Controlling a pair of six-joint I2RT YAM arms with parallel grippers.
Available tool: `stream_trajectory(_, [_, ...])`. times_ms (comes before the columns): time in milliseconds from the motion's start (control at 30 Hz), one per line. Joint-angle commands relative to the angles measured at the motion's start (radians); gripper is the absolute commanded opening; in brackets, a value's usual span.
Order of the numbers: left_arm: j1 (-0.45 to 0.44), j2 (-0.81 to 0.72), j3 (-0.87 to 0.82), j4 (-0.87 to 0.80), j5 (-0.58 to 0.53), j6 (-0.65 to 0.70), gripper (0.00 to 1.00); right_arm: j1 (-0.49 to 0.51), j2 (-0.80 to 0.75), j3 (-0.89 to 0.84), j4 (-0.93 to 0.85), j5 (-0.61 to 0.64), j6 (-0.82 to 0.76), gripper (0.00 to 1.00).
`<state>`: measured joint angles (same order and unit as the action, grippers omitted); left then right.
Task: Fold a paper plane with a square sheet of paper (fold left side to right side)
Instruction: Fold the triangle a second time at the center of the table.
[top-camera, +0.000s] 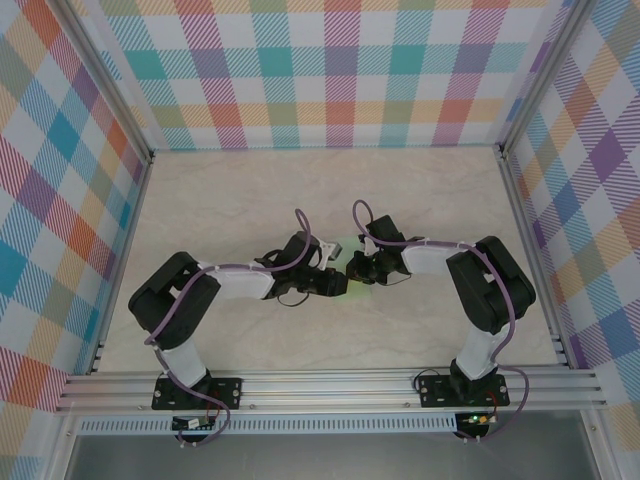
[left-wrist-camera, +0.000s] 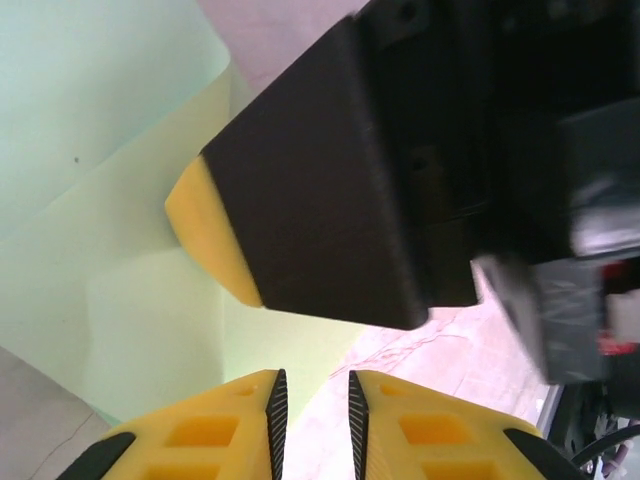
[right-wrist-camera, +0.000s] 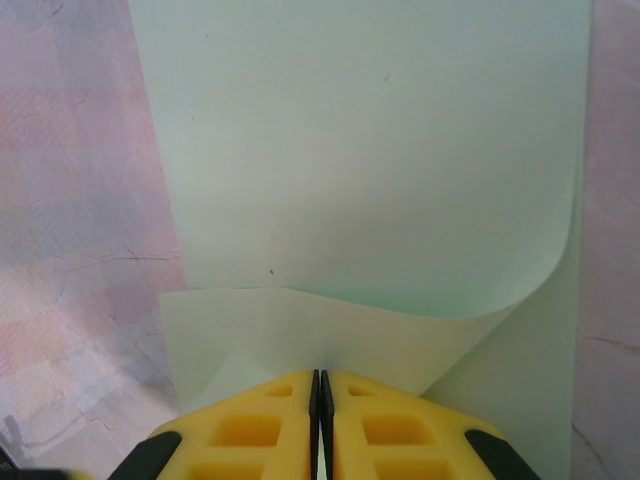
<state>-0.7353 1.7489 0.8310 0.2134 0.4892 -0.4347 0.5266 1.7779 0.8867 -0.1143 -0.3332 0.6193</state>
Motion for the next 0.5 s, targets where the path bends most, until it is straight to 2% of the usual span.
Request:
stream_trajectory(0, [-0.002,0.029,0.017,0.015,0.03,-0.006,0.25,0.006,0.021,-0.009,-0.067,0.029,-0.014,0.13])
stream_trajectory(467, [-0.002,0.059,0.014,-0.067,-0.04,0.029,0.23,0.007,0.023,0.001,-0.081,0.033,-0.017,0.13])
